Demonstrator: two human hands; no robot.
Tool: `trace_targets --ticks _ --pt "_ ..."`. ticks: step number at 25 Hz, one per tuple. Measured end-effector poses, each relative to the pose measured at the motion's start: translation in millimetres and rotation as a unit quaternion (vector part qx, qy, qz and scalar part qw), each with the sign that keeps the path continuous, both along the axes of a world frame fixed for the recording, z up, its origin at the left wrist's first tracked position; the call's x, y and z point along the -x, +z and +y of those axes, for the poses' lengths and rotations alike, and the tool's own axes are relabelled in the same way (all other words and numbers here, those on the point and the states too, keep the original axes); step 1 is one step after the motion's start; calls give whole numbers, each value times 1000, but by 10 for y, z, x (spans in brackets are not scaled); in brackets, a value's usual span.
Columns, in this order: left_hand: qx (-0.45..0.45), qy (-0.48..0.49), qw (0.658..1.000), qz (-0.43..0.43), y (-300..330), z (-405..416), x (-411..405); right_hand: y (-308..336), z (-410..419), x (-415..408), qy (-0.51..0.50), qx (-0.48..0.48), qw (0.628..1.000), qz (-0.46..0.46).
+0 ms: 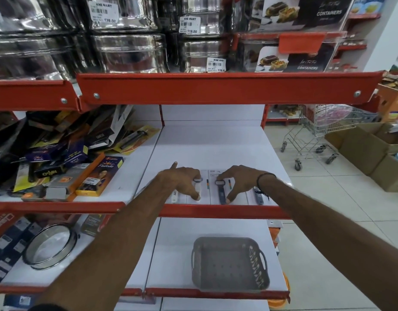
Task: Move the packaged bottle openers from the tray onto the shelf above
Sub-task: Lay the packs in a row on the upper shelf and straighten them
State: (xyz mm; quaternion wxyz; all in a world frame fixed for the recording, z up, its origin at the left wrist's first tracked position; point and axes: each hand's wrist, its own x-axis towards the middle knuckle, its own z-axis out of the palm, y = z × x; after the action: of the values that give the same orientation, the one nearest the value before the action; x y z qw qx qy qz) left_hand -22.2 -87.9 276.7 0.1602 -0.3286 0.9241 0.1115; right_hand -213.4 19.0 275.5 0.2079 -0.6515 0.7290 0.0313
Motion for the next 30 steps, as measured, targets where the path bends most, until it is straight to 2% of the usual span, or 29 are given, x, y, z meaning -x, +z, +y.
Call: trace_targets --ticks 13,19,23,30 --pt "38 1 993 -115 171 83 270 92 91 -36 -20 -16 1000 -5" --pt "49 -40 998 -8 164 220 526 282 466 552 -77 -13 995 55" --pt "37 -62 996 -57 32 343 603 175 683 712 -89 -45 994 49" --pt "26 -50 998 -42 -54 345 649 13 661 680 -107 -8 994 15"
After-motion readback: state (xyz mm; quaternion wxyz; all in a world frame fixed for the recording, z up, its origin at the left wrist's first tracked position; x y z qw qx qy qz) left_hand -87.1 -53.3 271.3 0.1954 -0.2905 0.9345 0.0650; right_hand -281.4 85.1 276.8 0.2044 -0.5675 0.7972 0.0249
